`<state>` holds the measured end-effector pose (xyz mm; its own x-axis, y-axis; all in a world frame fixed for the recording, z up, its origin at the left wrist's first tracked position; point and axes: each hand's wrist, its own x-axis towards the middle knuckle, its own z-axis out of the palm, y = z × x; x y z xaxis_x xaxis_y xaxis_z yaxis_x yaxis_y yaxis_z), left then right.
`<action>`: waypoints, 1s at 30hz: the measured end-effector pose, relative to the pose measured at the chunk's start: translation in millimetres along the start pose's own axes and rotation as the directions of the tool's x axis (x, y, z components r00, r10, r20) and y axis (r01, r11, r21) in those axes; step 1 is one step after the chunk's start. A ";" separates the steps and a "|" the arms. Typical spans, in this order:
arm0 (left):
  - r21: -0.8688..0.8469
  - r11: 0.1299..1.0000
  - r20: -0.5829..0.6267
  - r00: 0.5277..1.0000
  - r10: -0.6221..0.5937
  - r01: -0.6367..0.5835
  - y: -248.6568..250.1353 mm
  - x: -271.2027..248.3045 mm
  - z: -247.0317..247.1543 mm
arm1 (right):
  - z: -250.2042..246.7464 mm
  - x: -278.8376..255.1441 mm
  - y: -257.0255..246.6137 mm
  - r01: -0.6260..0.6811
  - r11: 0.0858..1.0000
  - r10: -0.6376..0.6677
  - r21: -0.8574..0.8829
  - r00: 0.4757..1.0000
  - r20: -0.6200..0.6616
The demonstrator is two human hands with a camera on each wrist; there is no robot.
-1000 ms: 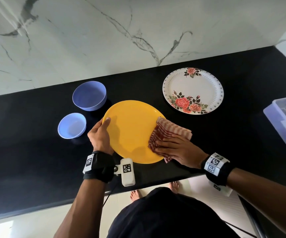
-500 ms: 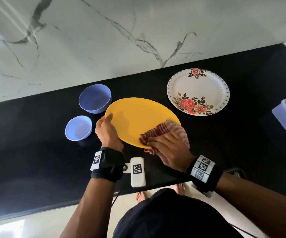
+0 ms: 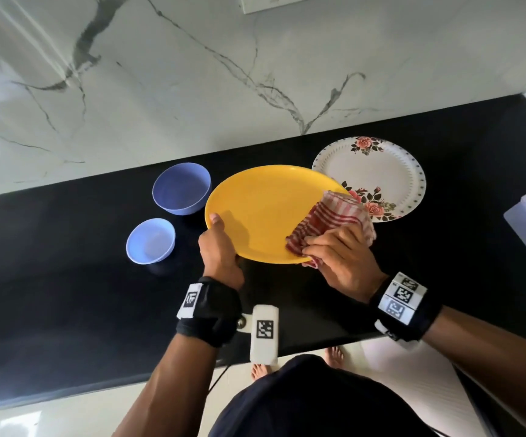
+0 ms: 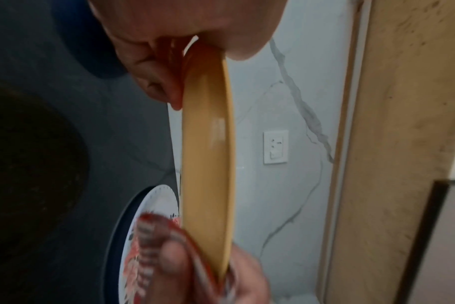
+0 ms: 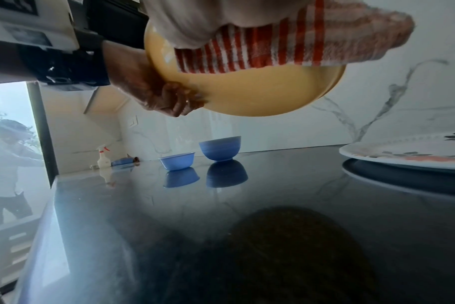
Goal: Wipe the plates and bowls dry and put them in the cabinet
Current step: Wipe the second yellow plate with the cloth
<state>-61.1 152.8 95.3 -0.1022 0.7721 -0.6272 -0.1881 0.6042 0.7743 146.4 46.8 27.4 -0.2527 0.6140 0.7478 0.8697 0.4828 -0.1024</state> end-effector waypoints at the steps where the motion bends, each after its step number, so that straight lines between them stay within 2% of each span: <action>1: -0.007 1.000 -0.012 1.000 0.021 -0.021 -3.8 -0.9 3.0 | 3.0 0.8 -4.3 -0.012 1.000 0.012 -0.011 1.000 -0.014; 6: -0.064 0.997 -0.012 0.999 0.043 -0.044 -11.4 -14.0 13.4 | 8.5 16.2 -13.5 -0.052 0.998 0.051 -0.035 0.998 -0.046; 11: -0.057 0.998 0.150 0.988 -0.024 0.033 6.1 -15.3 4.0 | 6.2 24.9 -17.5 -0.026 1.000 0.026 -0.017 1.000 0.006; 13: -0.067 0.996 0.167 0.985 -0.048 0.060 11.8 -9.6 -3.7 | 3.1 22.4 -19.4 -0.022 0.999 0.021 0.024 0.999 0.024; 15: -0.066 0.997 0.131 0.991 -0.038 0.047 14.8 -0.5 -10.2 | 0.4 17.0 -17.6 -0.010 0.994 -0.002 0.108 0.994 0.106; 17: -0.046 0.999 0.080 0.997 0.004 0.000 15.1 6.0 -15.3 | -1.2 9.3 -14.0 0.001 0.978 -0.052 0.207 0.969 0.240; 19: -0.026 0.997 0.057 0.996 0.074 -0.073 14.5 9.6 -18.2 | -4.0 2.6 -8.9 -0.060 0.947 -0.045 0.314 0.947 0.318; 21: 0.002 0.986 0.055 0.985 0.166 -0.167 14.9 9.6 -19.7 | -9.4 -0.1 -4.8 -0.224 0.877 0.067 0.426 0.933 0.353; 22: 0.009 0.978 0.061 0.976 0.209 -0.209 15.6 9.6 -20.5 | -12.4 0.4 -4.1 -0.329 0.811 0.147 0.484 0.915 0.376; 24: 0.018 0.961 0.079 0.958 0.275 -0.278 16.6 7.4 -21.3 | -22.6 9.0 -4.7 -0.540 0.624 0.339 0.565 0.838 0.427; 26: 0.032 0.949 0.087 0.946 0.311 -0.315 15.4 6.7 -23.1 | -27.8 26.4 -3.8 -0.690 0.431 0.528 0.582 0.715 0.457; 28: 0.039 0.940 0.112 0.936 0.333 -0.339 13.9 4.2 -22.4 | -25.1 46.1 1.5 -0.757 0.300 0.691 0.581 0.593 0.415; 30: 0.032 0.935 0.133 0.928 0.347 -0.354 12.2 1.3 -20.5 | -16.8 63.9 9.1 -0.776 0.138 0.810 0.616 0.446 0.381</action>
<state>-83.6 157.1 102.2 -0.0301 0.9526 -0.3027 -0.1080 0.2980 0.9484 145.3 79.9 85.3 0.4298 0.9029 0.0008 0.0548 -0.0252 -0.9982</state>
